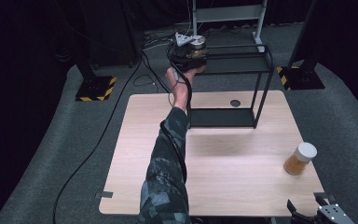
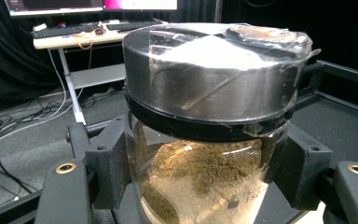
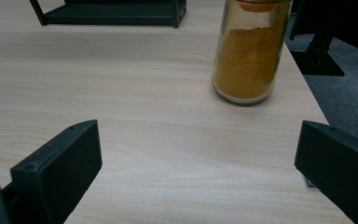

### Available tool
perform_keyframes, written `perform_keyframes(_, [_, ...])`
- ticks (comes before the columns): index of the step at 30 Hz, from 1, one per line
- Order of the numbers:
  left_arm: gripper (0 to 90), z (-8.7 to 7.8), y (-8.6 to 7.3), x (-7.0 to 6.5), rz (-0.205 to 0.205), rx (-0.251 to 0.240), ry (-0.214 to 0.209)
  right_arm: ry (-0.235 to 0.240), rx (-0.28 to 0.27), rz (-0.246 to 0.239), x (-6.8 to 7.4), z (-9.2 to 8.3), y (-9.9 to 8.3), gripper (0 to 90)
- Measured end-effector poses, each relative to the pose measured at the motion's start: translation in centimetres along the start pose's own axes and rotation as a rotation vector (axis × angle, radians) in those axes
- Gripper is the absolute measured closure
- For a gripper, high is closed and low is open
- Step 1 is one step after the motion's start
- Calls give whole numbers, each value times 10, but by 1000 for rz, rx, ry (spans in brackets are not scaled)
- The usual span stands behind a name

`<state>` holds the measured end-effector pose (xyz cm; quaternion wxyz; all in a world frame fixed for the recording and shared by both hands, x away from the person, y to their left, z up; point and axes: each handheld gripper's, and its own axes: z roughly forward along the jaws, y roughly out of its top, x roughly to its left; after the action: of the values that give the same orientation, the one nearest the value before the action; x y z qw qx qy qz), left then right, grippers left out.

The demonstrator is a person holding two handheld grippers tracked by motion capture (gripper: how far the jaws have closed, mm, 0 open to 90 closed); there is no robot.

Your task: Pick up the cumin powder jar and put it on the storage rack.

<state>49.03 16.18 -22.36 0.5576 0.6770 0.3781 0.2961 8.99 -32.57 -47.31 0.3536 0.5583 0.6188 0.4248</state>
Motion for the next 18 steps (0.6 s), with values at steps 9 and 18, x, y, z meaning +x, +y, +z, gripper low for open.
perform_keyframes(9, [298, 0, -6, -3, -5, -23, 7, 16, -18, 13, -3, -2, -1, 0])
perform_keyframes(18, [292, -5, -5, -5, -16, -20, 13, 25, -19, 7, -2, 0, -2, 0])
